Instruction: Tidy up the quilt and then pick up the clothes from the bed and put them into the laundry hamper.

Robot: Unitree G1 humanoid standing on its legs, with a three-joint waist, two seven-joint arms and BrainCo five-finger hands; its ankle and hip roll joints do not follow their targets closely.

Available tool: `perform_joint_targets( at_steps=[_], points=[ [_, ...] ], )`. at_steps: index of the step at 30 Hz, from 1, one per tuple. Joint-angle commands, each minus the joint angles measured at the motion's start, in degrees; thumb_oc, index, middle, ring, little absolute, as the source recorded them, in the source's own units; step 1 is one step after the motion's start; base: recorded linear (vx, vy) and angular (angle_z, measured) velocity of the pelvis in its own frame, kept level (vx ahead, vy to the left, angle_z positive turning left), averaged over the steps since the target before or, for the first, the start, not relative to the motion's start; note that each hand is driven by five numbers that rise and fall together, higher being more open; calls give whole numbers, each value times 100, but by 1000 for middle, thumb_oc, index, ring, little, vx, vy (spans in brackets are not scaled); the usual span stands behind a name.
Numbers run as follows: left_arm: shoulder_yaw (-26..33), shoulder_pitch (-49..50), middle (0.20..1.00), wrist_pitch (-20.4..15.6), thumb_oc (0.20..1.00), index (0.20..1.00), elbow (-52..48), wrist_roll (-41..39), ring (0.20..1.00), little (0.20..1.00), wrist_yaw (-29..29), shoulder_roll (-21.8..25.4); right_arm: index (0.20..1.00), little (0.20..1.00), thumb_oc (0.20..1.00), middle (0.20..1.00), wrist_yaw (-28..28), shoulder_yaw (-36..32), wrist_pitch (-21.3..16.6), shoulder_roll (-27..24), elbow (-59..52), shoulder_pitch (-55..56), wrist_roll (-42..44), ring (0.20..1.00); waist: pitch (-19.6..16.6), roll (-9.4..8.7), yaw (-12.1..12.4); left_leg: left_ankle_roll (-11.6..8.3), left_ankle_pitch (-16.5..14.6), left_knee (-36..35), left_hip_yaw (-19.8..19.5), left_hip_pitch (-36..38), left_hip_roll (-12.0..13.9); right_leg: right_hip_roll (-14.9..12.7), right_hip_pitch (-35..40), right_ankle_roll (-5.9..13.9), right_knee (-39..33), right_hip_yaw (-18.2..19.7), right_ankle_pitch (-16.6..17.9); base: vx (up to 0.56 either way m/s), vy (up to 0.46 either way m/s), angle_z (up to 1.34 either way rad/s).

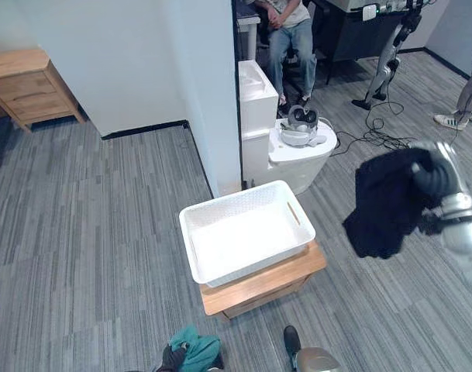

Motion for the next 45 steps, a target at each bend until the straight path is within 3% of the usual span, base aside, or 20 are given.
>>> perform_joint_targets(
  at_steps=[1, 7, 16, 19, 20, 27, 28, 29, 30, 37, 44, 45],
  points=[
    [-277, -288, 200, -101, 200, 200, 248, -134, 200, 200, 245, 195, 200, 200, 200, 200, -90, 471, -422, -119, -203, -1631, 181, 200, -273, -265, 440, 37, -418, 17, 132, 155, -98, -243, 137, 353, 316, -140, -825, 0, 0, 0],
    [-449, -280, 200, -110, 200, 200, 316, -262, 200, 200, 444, 130, 200, 200, 200, 200, -286, 1562, -250, 272, 431, -3449, -17, 200, -321, -352, 690, 25, -412, 17, 29, 151, -106, -311, 241, 352, 265, -313, -821, 30, 2, 13],
    [-443, -274, 200, -94, 200, 200, 312, -470, 200, 200, 607, 58, 200, 200, 200, 200, -702, 1609, 31, 729, 1533, -3403, -247, 200, -228, -351, 847, 34, -395, 17, -101, 41, -115, -332, 160, 348, 341, -420, -837, 8, -10, 12],
    [-417, -214, 200, -90, 200, 200, 273, -472, 200, 200, 626, 77, 200, 200, 200, 200, -797, 1502, 145, 994, 2086, -3016, -235, 200, -139, -243, 892, 42, -379, 17, -128, -7, -133, -347, 112, 342, 343, -425, -837, 2, -10, 2],
    [-352, -197, 200, -101, 200, 200, 230, -498, 200, 200, 668, 103, 200, 200, 200, 200, -842, 1454, 220, 1196, 2309, -2748, -307, 200, -31, -126, 906, 48, -368, 17, -124, -58, -153, -366, 50, 342, 341, -434, -828, -22, -4, -5],
    [-234, -212, 200, -249, 200, 200, -167, -508, 200, 200, 776, 238, 200, 200, 200, 200, -940, 1406, 329, 1673, 2510, -1927, -901, 200, 102, 217, 949, 26, -324, 17, -127, -207, -200, -434, -58, 345, 282, -575, -816, -3, -2, -1],
    [-147, -249, 200, -310, 200, 200, -300, -679, 200, 200, 760, 252, 304, 304, 304, 304, -984, 1474, 363, 1712, 2552, -1825, -1157, 304, 114, 261, 955, 17, -315, 17, -132, -223, -200, -441, -59, 346, 271, -586, -813, 22, -33, 5],
    [-70, -258, 200, -370, 200, 200, -446, -830, 200, 200, 743, 271, 1000, 1000, 1000, 1000, -1018, 1527, 410, 1789, 2623, -1678, -1390, 1000, 113, 300, 940, 8, -307, 17, -155, -241, -196, -443, -56, 344, 254, -610, -810, 41, -41, 7],
    [34, -266, 200, -471, 200, 200, -693, -1002, 200, 200, 734, 298, 1000, 1000, 1000, 1000, -968, 1606, 482, 1909, 2694, -1438, -1743, 1000, 92, 345, 933, -8, -307, 17, -160, -228, -188, -447, -14, 343, 206, -643, -816, 32, -27, 10],
    [230, -435, 200, -795, 200, 200, -1911, -1390, 200, 200, 739, 484, 1000, 1000, 1000, 1000, -891, 1646, 457, 2122, 2811, -673, -1985, 1000, 50, 320, 802, -51, -327, 17, -137, -93, -141, -448, 167, 351, 104, -660, -796, 24, -29, 5],
    [878, -190, 200, -1050, 200, 200, -3866, -1520, 200, 200, 589, 1090, 1000, 1000, 1000, 1000, -882, 564, 395, 1875, 2169, 1260, -1984, 1000, -35, 260, 510, -84, -372, 17, -50, 90, -75, -426, 277, 374, 112, -574, -806, 15, -9, -4],
    [1103, -96, 200, -1114, 200, 200, -4444, -1776, 200, 200, 422, 1177, 1000, 1000, 1000, 1000, -1005, 52, 429, 1834, 2148, 1897, -2052, 1000, -72, 265, 366, -90, -390, 17, -14, 160, -46, -410, 292, 371, 130, -529, -824, 22, -7, -8]
  ],
)
